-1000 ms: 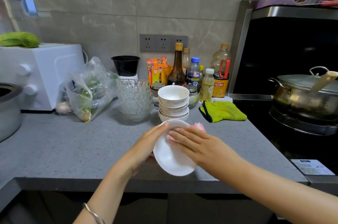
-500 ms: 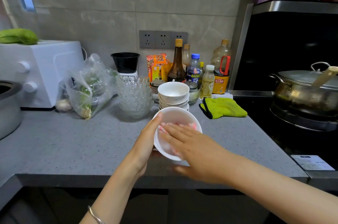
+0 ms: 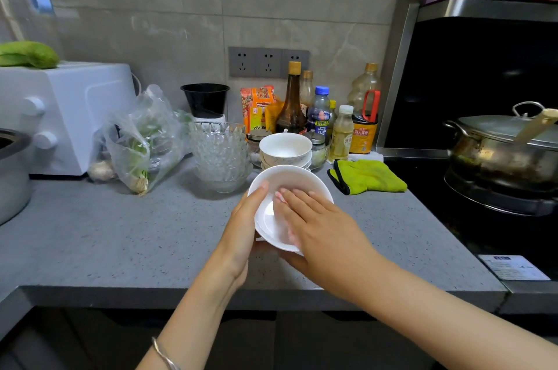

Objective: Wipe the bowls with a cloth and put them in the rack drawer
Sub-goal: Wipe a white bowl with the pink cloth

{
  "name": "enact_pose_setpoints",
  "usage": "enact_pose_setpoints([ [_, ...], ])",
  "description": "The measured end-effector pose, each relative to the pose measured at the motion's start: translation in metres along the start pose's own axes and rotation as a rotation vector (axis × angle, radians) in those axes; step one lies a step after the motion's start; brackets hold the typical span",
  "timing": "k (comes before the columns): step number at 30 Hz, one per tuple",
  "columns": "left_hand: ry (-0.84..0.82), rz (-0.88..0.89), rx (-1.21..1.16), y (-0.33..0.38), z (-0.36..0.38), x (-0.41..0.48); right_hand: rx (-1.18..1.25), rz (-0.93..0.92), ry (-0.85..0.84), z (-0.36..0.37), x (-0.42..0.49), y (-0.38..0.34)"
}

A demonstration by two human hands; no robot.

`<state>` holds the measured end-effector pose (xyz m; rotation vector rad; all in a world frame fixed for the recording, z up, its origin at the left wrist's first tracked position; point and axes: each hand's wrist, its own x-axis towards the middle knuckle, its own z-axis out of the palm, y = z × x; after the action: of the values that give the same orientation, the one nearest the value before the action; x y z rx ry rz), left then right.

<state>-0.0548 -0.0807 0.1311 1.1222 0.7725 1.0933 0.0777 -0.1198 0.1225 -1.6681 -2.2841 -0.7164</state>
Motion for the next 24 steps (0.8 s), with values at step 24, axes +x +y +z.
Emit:
enact_pose_setpoints([
  [24, -0.191, -0.248, -0.334, 0.001, -0.007, 0.011, 1.854, 0.523, 0.047, -0.055, 0.011, 0.000],
])
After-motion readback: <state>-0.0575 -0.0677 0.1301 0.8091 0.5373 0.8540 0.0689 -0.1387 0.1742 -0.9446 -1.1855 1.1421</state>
